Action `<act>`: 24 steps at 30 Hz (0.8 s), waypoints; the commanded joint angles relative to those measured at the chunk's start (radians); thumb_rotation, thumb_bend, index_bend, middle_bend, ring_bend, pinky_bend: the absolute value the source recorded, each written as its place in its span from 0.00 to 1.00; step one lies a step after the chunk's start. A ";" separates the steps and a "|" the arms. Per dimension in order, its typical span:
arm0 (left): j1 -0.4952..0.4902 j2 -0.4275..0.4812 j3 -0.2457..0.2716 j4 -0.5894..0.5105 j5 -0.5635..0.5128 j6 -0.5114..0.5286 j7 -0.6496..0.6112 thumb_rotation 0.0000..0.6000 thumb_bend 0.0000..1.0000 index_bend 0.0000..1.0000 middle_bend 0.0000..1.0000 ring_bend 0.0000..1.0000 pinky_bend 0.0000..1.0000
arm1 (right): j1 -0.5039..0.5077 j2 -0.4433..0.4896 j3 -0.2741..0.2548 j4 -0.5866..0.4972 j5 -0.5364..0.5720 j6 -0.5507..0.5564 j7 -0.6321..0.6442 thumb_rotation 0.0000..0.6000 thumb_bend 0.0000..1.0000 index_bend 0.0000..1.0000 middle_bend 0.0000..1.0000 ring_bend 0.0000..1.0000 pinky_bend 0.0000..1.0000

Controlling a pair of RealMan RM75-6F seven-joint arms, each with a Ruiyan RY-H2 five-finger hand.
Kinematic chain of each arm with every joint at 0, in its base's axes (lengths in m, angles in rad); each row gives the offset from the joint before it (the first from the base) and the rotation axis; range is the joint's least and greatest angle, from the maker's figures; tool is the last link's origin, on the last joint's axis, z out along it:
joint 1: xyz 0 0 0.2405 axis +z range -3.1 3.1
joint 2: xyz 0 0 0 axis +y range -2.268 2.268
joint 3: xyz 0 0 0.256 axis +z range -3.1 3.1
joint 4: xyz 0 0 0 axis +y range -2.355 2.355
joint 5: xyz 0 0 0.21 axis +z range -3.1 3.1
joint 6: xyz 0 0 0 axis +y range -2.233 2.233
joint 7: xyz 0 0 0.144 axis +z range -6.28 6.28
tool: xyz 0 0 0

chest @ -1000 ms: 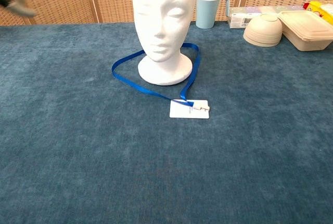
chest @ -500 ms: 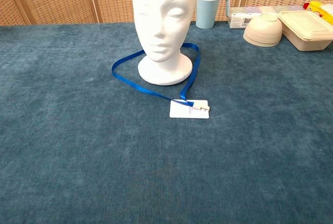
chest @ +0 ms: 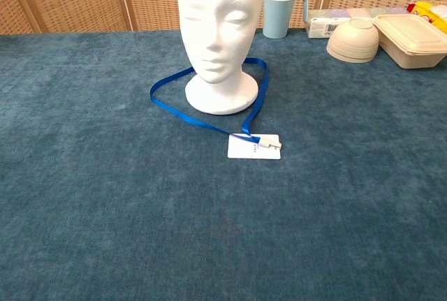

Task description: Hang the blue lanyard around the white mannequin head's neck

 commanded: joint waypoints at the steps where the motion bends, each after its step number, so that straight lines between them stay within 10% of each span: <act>1: 0.034 -0.008 0.021 -0.001 0.021 0.023 0.004 0.75 0.17 0.39 0.45 0.37 0.40 | -0.037 0.005 -0.027 -0.013 -0.029 0.022 0.000 0.24 0.48 0.50 0.62 0.63 0.71; 24: 0.148 -0.009 0.063 -0.057 0.079 0.031 0.028 0.74 0.17 0.39 0.45 0.37 0.39 | -0.199 -0.006 -0.098 -0.059 -0.241 0.096 -0.011 0.24 0.48 0.51 0.63 0.63 0.71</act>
